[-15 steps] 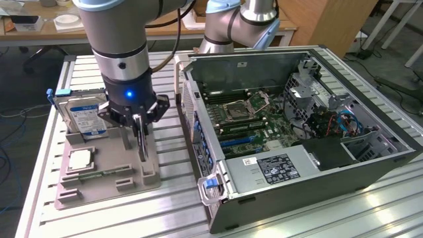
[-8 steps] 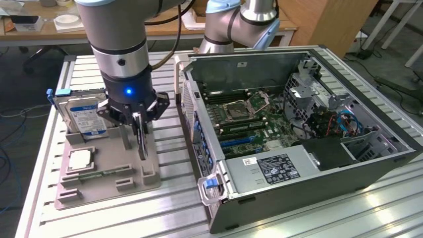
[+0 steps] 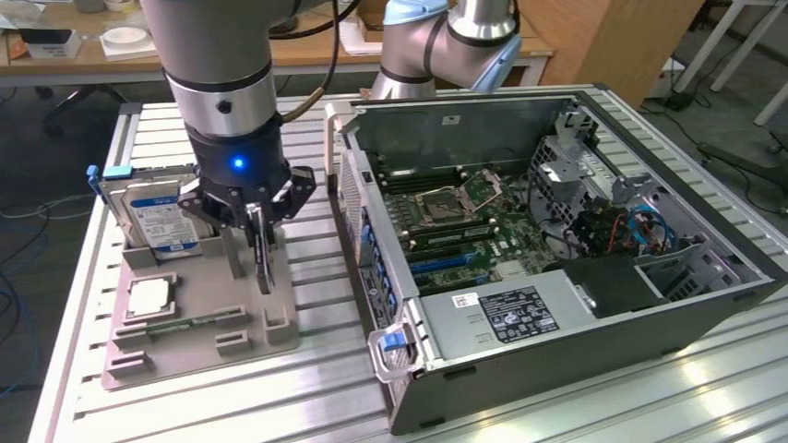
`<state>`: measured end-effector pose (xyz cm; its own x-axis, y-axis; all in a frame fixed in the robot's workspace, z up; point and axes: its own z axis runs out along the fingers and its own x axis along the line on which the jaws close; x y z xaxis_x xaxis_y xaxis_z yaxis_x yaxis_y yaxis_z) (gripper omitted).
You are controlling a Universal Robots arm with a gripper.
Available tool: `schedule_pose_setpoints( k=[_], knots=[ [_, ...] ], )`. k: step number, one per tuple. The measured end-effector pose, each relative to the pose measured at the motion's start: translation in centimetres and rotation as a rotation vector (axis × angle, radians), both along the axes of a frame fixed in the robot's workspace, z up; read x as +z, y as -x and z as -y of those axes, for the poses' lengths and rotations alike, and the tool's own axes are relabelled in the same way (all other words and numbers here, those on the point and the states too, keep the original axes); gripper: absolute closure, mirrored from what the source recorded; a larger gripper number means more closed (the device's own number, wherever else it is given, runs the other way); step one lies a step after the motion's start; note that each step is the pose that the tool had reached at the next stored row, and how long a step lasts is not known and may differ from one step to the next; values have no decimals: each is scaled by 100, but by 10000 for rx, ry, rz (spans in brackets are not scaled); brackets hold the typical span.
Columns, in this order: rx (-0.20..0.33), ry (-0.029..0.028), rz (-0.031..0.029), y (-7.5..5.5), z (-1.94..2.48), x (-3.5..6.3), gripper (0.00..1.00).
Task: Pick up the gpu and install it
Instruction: 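Pick up the gpu and move the gpu toward the slot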
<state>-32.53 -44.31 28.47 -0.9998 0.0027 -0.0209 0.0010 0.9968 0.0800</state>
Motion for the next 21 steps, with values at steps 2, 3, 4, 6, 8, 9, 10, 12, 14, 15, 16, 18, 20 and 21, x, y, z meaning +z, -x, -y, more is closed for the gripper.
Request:
schedule_pose_setpoints(
  k=[2,3,4,6,8,9,10,12,14,15,16,18,20,21],
  knots=[
    [0,-5,0,0,0,9,73],
    [0,-6,1,0,0,12,73],
    [0,-7,1,0,0,13,73],
    [0,-5,-1,0,0,19,73],
    [0,-7,-2,0,0,27,73],
    [0,-10,-2,0,0,32,73],
    [0,-13,-1,0,0,36,73],
    [1,-35,-1,0,0,45,73],
    [2,-75,-1,-1,3,55,73],
    [1,-90,-1,0,3,63,73],
    [0,-96,-1,0,2,71,73],
    [-1,-119,0,0,2,78,73],
    [0,-152,-2,0,3,92,73],
    [2,-184,-1,-1,4,100,73]
  ],
)
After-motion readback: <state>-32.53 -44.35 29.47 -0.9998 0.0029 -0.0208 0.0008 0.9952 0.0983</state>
